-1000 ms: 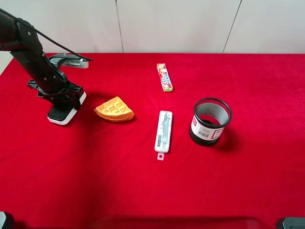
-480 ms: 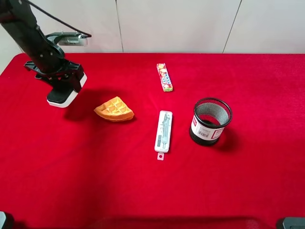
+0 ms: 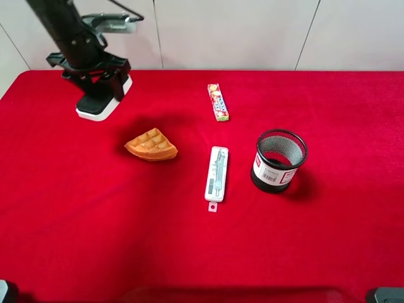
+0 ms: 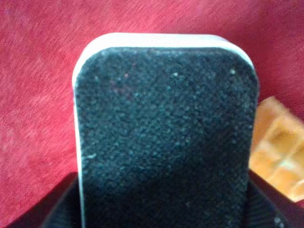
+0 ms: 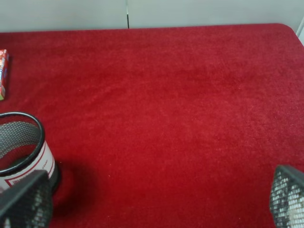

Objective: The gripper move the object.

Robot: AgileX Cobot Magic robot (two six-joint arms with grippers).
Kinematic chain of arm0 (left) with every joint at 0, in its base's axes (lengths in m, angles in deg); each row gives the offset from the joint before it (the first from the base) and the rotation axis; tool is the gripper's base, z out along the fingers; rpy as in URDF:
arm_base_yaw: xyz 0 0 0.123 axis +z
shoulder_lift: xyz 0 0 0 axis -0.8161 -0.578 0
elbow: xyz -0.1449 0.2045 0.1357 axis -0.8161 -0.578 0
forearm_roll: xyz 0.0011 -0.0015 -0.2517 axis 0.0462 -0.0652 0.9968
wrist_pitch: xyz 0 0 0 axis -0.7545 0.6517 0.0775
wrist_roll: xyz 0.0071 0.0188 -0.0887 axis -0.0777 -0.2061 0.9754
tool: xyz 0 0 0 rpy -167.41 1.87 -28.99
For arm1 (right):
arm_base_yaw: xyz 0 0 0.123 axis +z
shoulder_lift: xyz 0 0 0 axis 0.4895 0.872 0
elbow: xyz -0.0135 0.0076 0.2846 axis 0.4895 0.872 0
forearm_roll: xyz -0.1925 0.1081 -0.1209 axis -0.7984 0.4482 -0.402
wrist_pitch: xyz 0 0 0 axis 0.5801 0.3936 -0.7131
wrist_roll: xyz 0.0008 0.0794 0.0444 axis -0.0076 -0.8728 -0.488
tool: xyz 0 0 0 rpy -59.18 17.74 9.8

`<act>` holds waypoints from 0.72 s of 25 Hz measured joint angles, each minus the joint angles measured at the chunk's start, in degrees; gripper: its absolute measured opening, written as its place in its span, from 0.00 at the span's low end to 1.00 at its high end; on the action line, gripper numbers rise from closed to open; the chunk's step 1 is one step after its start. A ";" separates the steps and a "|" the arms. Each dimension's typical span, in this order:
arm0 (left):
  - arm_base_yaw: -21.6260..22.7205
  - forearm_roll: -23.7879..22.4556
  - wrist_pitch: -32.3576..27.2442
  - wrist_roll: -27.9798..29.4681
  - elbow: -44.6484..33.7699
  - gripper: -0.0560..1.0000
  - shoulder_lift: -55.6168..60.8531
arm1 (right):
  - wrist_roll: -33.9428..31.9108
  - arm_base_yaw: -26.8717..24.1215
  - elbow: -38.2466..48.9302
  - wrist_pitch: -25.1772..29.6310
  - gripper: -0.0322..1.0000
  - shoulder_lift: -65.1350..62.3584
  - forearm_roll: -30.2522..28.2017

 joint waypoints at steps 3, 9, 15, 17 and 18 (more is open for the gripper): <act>-2.76 -1.81 -1.05 3.11 3.09 0.63 0.00 | 0.00 0.00 0.00 0.00 0.70 0.00 0.00; -7.93 -4.61 -1.56 8.09 8.07 0.63 0.00 | 0.00 0.00 0.00 0.00 0.70 0.00 0.01; -11.76 -5.92 1.17 12.66 8.87 0.63 0.00 | 0.00 0.00 0.00 0.00 0.70 0.00 0.06; -13.01 -6.35 2.06 13.89 9.56 0.63 -0.49 | 0.00 0.00 0.00 0.00 0.70 0.00 0.11; -13.70 -6.50 2.13 14.36 10.21 0.63 -1.09 | 0.00 0.00 0.00 0.00 0.70 0.00 0.17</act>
